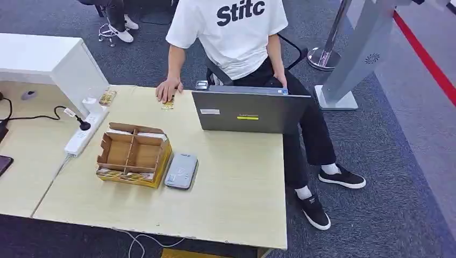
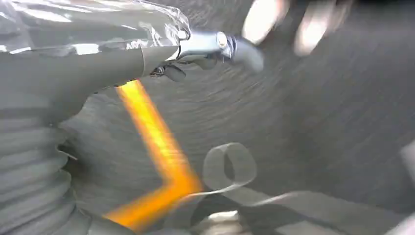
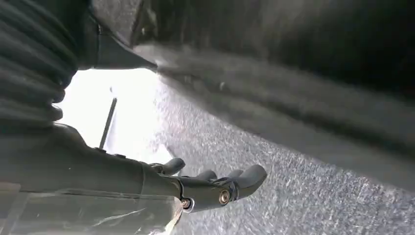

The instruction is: Pass the card to the sensor for recognition and then transmit it.

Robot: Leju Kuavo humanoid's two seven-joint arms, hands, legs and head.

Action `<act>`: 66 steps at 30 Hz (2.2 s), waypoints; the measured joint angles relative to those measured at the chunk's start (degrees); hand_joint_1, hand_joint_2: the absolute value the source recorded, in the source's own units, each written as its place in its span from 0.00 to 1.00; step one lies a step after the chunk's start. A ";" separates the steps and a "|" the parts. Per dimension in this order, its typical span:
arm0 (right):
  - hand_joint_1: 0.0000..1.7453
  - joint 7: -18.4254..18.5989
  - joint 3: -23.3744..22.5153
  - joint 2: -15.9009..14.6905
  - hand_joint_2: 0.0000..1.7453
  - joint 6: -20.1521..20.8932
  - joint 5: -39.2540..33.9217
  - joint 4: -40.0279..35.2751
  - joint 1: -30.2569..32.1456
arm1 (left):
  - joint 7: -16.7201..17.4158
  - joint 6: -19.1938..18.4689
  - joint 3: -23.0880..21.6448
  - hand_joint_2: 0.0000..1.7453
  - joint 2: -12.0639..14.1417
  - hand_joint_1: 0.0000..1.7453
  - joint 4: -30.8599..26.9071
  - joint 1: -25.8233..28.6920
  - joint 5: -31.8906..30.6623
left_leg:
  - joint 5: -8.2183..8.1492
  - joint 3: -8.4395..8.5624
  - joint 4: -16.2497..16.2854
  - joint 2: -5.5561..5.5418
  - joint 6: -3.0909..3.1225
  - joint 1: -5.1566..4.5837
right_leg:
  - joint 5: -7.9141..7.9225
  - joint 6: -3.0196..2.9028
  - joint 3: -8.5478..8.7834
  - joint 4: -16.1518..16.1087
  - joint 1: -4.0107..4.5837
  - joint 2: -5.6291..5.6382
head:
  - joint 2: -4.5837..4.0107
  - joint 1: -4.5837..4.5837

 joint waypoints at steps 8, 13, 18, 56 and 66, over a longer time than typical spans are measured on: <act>0.00 0.76 1.92 -0.13 1.00 0.63 -1.92 0.39 -0.34 | -0.84 -4.27 -1.68 1.00 -0.83 0.00 -26.59 2.35 6.06 | 0.05 0.01 -0.01 -0.04 -0.08 0.01 | -0.03 -0.04 -0.02 0.03 0.04 -0.05 | 0.00 -0.09; 0.00 0.35 1.94 -0.13 1.00 0.50 -3.32 0.37 -0.23 | -1.41 -17.76 -0.35 1.00 2.39 0.00 -35.44 0.94 0.81 | 0.07 0.00 -0.01 -0.04 -0.12 0.07 | -0.01 -0.06 -0.02 0.04 0.06 -0.05 | 0.00 -0.13; 0.00 -1.05 2.01 -0.52 1.00 0.83 -4.22 0.02 -0.04 | -1.34 -15.89 -2.85 1.00 7.35 0.00 -48.72 3.13 -9.95 | 0.12 0.10 0.04 0.10 -0.24 0.22 | 0.03 -0.13 -0.30 0.03 0.18 0.16 | 0.00 -0.13; 0.00 1.35 2.29 -1.64 1.00 2.97 2.12 -2.43 -1.06 | 29.39 13.14 -54.97 1.00 24.31 1.00 -37.56 -10.17 -88.88 | 0.62 -0.46 0.09 -0.12 -0.49 0.18 | 0.46 -0.31 -0.47 0.17 0.14 0.00 | 0.00 0.11; 0.00 1.35 2.31 -1.70 1.00 2.97 2.19 -2.43 -1.06 | 27.97 15.11 -54.88 1.00 23.32 1.00 -41.10 -9.54 -87.49 | 0.62 -0.48 0.08 -0.13 -0.49 0.19 | 0.46 -0.32 -0.45 0.19 0.15 -0.01 | 0.00 0.13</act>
